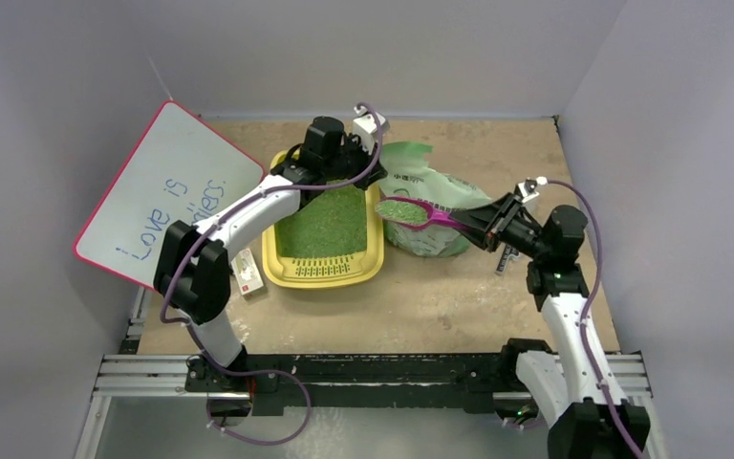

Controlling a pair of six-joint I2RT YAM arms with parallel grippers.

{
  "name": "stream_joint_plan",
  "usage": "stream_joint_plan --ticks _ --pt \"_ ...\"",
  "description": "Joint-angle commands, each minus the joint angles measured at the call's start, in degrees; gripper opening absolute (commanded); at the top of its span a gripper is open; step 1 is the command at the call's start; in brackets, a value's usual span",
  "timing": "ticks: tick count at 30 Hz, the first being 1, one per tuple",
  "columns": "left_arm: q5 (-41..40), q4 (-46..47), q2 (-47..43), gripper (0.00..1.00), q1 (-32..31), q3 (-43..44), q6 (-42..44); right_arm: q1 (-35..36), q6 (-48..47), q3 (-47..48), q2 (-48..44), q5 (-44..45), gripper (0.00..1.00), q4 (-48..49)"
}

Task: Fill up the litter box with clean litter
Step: Pour the cat litter into the litter box.

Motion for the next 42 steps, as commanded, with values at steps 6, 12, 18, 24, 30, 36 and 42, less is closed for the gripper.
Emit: stream_joint_plan --ticks 6,12,18,24,30,36,42 --pt "0.6 3.0 1.2 0.00 1.9 4.4 -0.8 15.5 1.4 1.8 9.4 15.0 0.00 12.7" --pt "0.9 3.8 1.6 0.00 3.5 3.9 -2.1 21.3 -2.2 6.6 17.7 20.8 0.00 14.0" --pt "2.3 4.3 2.4 0.00 4.2 3.7 -2.1 26.4 -9.7 13.5 22.7 27.7 0.00 8.2" --pt "3.2 4.7 3.2 0.00 4.7 3.5 -2.7 31.1 -16.7 20.3 25.5 34.2 0.00 1.2" --pt "3.3 4.7 3.2 0.00 4.8 3.3 -2.8 34.7 -22.0 24.7 26.5 39.2 0.00 -5.4" --pt "3.6 6.8 2.8 0.00 4.8 2.4 -2.8 37.2 -23.9 25.1 27.4 38.2 0.00 -6.7" --pt "3.0 6.7 1.8 0.00 4.8 1.5 -2.4 37.7 -23.3 22.2 26.4 35.1 0.00 -6.3"
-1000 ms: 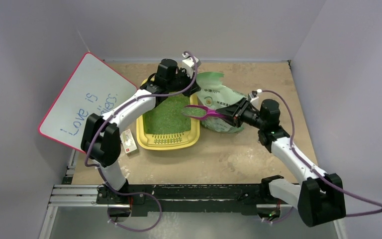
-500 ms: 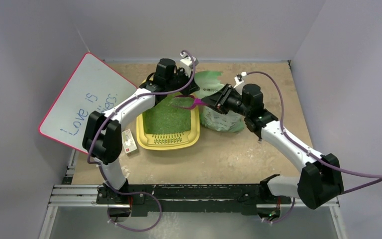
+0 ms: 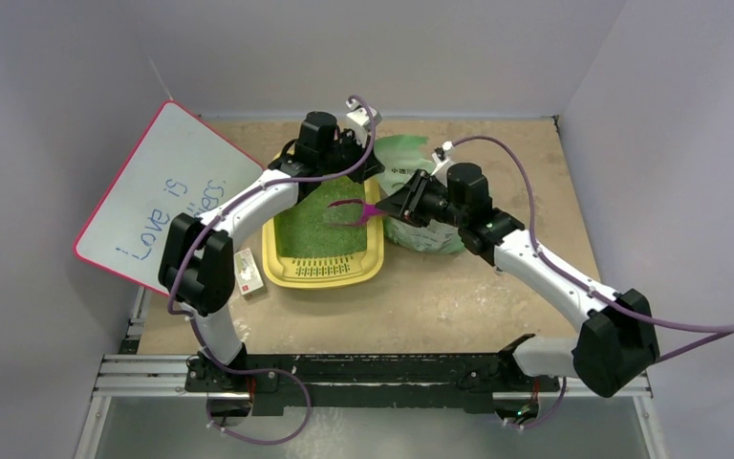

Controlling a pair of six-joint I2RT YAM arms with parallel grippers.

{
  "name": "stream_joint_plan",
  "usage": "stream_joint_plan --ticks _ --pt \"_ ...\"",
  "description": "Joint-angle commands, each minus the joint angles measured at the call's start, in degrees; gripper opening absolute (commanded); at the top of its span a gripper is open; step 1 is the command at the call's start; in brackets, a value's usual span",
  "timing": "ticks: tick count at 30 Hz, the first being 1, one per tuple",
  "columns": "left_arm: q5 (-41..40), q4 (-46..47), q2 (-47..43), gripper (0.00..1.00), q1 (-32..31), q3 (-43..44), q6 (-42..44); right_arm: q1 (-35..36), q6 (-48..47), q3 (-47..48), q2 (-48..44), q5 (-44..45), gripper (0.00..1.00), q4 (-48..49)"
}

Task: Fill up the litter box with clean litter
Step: Pour the cat litter into the litter box.

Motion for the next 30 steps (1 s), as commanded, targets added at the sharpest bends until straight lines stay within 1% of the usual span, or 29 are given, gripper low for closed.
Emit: stream_joint_plan --ticks 1,5,9,14,15,20,30 --pt "-1.6 3.6 -1.7 0.00 1.5 -0.1 0.0 0.4 -0.9 -0.9 -2.2 -1.2 0.00 2.0" --pt "-1.5 3.6 -1.9 0.00 1.5 -0.4 0.0 0.4 -1.2 -2.7 -4.7 -0.1 0.00 0.4" --pt "-1.4 3.7 -2.3 0.00 1.5 -0.8 0.0 0.3 -3.3 -2.4 -6.0 1.5 0.00 -4.6" --pt "-1.2 3.8 -2.8 0.00 1.5 -1.2 0.0 0.4 -4.6 -0.4 -6.1 4.7 0.00 -5.6" --pt "-1.2 3.8 -2.8 0.00 1.5 -1.3 0.0 0.4 -4.7 0.1 -5.4 3.7 0.00 -5.5" --pt "-1.0 4.1 -2.8 0.00 1.5 -1.5 -0.1 0.7 -1.5 -1.0 -1.9 -2.0 0.00 2.0" --pt "-1.6 4.4 -3.0 0.00 1.5 -1.9 -0.3 4.7 0.9 2.7 5.2 -3.5 0.00 8.4"
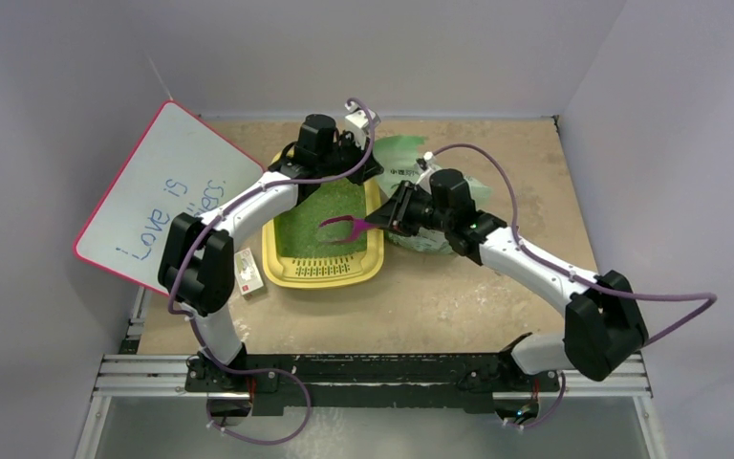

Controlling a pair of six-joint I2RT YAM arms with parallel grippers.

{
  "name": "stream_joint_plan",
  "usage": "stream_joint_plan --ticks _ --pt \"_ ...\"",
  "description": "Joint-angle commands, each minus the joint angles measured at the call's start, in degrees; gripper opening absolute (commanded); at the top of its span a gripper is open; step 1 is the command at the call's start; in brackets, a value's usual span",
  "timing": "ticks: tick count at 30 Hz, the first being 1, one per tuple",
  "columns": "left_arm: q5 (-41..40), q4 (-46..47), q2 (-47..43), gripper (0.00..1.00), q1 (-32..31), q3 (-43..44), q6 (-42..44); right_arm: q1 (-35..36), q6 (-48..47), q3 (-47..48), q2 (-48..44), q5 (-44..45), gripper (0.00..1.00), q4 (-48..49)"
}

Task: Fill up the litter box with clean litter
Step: Pour the cat litter into the litter box.

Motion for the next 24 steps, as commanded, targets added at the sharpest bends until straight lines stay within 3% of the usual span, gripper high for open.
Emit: stream_joint_plan --ticks 1,6,24 --pt "-1.6 2.8 -3.0 0.00 1.2 -0.3 -0.3 2.6 1.6 5.1 2.1 -2.1 0.00 7.7" --pt "-1.8 2.6 -3.4 0.00 1.2 -0.5 -0.4 3.2 0.9 5.6 2.9 -0.8 0.00 6.6" --pt "-1.3 2.8 -4.1 0.00 1.1 -1.1 -0.9 0.6 -4.6 4.7 -9.0 12.9 0.00 -13.9"
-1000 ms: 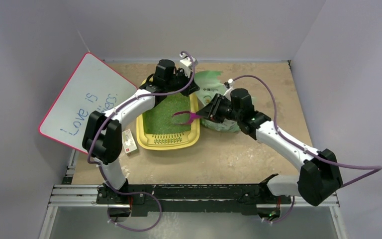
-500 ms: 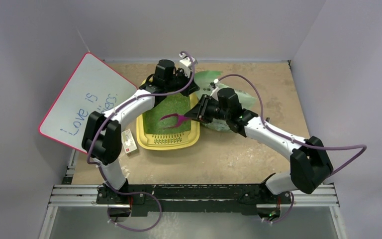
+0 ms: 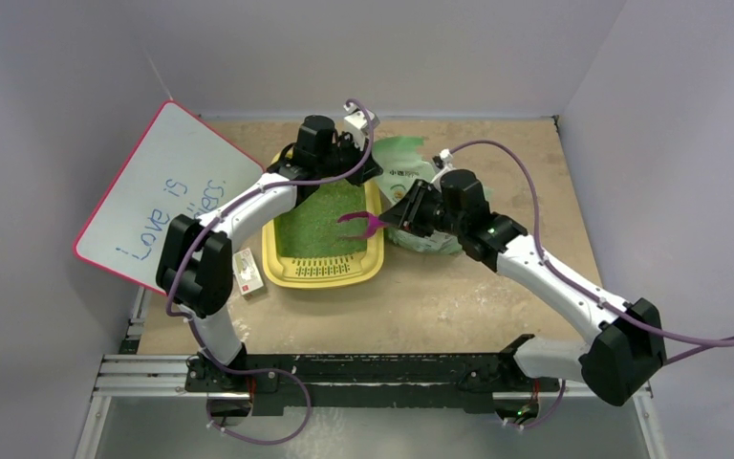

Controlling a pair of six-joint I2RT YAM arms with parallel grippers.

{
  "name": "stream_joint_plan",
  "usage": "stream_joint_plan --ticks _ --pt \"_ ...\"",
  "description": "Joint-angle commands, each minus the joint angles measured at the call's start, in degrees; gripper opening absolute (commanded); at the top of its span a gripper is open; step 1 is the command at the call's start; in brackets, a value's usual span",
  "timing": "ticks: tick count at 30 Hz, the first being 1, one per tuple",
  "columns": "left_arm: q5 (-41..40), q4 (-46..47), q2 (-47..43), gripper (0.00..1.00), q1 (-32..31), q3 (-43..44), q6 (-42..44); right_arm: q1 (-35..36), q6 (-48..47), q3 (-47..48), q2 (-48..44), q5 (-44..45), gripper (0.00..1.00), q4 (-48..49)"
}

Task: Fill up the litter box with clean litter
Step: Pour the cat litter into the litter box.

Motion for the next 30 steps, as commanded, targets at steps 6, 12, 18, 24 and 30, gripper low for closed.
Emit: stream_joint_plan --ticks 6,12,18,24,30 --pt "-1.0 2.7 -3.6 0.00 1.1 -0.1 -0.8 -1.6 -2.4 1.2 -5.1 5.6 0.00 -5.9" --pt "-0.4 2.7 -3.6 0.00 1.1 -0.4 -0.7 -1.6 -5.4 3.8 -1.5 2.9 0.00 -3.6" --pt "-0.7 2.5 -3.8 0.00 1.1 -0.5 -0.6 -0.7 -7.8 7.5 2.1 3.7 0.00 -5.5" --pt "-0.7 2.6 -3.8 0.00 1.1 -0.8 -0.5 -0.6 -11.0 9.6 -0.9 11.5 0.00 -14.2" --pt "-0.3 3.4 -3.2 0.00 1.0 -0.8 -1.3 -0.7 -15.5 11.9 -0.6 11.8 0.00 -12.9"
